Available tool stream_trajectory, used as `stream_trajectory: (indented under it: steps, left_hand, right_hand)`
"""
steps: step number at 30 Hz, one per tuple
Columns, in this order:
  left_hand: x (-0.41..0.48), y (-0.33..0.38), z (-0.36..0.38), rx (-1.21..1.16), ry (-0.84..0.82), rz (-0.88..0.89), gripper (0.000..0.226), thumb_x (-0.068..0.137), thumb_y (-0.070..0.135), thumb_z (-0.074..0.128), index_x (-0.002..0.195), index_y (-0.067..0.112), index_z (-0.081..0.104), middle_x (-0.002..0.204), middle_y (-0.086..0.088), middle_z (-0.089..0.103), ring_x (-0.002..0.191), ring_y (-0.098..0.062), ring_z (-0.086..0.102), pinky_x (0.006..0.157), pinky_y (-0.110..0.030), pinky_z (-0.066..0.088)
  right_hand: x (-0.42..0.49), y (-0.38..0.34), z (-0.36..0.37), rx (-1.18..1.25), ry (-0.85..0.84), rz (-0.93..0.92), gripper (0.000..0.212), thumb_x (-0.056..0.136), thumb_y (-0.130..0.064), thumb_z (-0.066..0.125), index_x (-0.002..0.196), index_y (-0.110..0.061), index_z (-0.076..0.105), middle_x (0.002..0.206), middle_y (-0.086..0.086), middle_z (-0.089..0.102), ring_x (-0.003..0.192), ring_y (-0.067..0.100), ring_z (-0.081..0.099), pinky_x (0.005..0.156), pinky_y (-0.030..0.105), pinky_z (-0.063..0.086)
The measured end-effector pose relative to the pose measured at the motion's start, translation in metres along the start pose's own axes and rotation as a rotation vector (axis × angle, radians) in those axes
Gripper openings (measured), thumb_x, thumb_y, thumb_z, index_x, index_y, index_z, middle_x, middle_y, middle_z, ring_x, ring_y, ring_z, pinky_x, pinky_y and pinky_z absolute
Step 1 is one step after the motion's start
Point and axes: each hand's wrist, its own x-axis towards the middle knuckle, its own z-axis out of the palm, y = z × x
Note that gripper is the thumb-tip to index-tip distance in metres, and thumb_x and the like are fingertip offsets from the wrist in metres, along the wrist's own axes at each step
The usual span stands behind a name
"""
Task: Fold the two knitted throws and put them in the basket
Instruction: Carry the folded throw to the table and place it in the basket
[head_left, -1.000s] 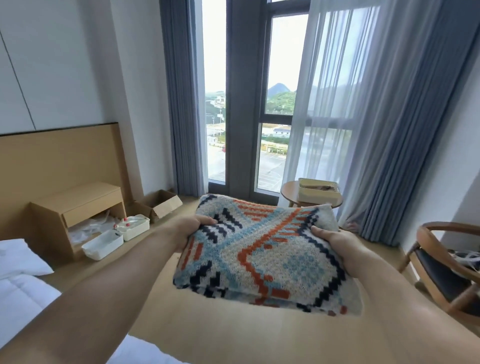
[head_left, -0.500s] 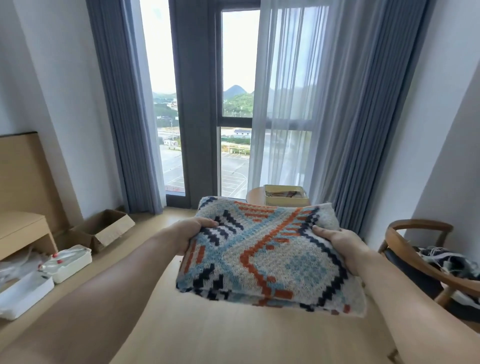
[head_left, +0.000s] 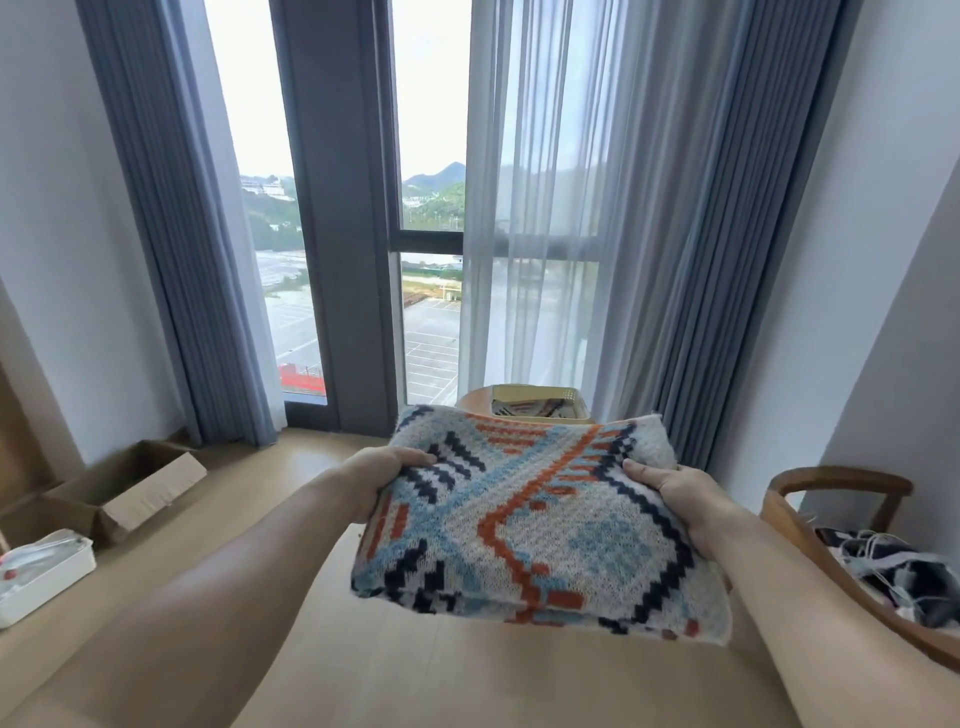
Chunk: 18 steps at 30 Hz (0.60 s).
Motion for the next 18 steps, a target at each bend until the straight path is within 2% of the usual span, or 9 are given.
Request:
stream_trajectory:
  steps: [1,4,7,10,13,18]
  left_hand:
    - [0.012,0.008,0.007,-0.008,0.0,0.004,0.032,0.086,0.024,0.07,0.106,0.004,0.054,0.072,-0.012,0.072,0.057,-0.026,0.069,0.056,-0.034,0.059]
    - [0.05,0.031,0.022,-0.023,0.01,-0.001,0.032,0.086,0.024,0.07,0.106,0.004,0.055,0.073,-0.012,0.072,0.058,-0.026,0.07,0.057,-0.035,0.059]
    - [0.091,0.048,0.029,-0.022,0.021,-0.008,0.037,0.084,0.023,0.072,0.11,0.004,0.055,0.076,-0.013,0.073,0.06,-0.027,0.071,0.06,-0.036,0.059]
    - [0.138,0.068,0.03,-0.023,0.016,-0.011,0.039,0.084,0.022,0.072,0.113,0.004,0.054,0.079,-0.014,0.073,0.063,-0.028,0.071,0.061,-0.037,0.059]
    - [0.187,0.09,0.027,-0.021,0.007,-0.014,0.036,0.084,0.023,0.071,0.109,0.004,0.054,0.074,-0.013,0.072,0.059,-0.027,0.07,0.057,-0.036,0.059]
    - [0.275,0.134,0.016,-0.016,-0.014,-0.019,0.037,0.084,0.022,0.072,0.11,0.003,0.054,0.075,-0.013,0.072,0.061,-0.027,0.07,0.061,-0.037,0.059]
  right_hand:
    - [0.015,-0.008,-0.005,0.006,0.0,-0.006,0.069,0.073,-0.021,0.085,0.131,-0.001,0.053,0.093,0.024,0.074,0.075,0.039,0.074,0.06,0.043,0.06]
    - [0.059,-0.022,-0.016,-0.002,0.002,0.006,0.084,0.069,-0.022,0.089,0.138,-0.003,0.046,0.096,0.023,0.074,0.078,0.041,0.074,0.067,0.051,0.061]
    - [0.1,-0.032,-0.019,-0.011,-0.012,0.029,0.069,0.069,-0.021,0.087,0.128,-0.002,0.055,0.094,0.024,0.074,0.079,0.041,0.074,0.072,0.052,0.06]
    - [0.144,-0.041,-0.015,-0.032,0.0,0.034,0.053,0.074,-0.019,0.084,0.118,-0.001,0.059,0.091,0.023,0.075,0.076,0.04,0.074,0.065,0.046,0.061]
    - [0.19,-0.051,-0.007,-0.039,0.021,0.04,0.049,0.076,-0.019,0.083,0.116,-0.002,0.059,0.09,0.023,0.075,0.074,0.039,0.074,0.059,0.041,0.06]
    - [0.273,-0.073,0.012,-0.06,0.093,0.043,0.054,0.074,-0.02,0.084,0.118,0.0,0.06,0.092,0.024,0.074,0.074,0.039,0.074,0.066,0.047,0.061]
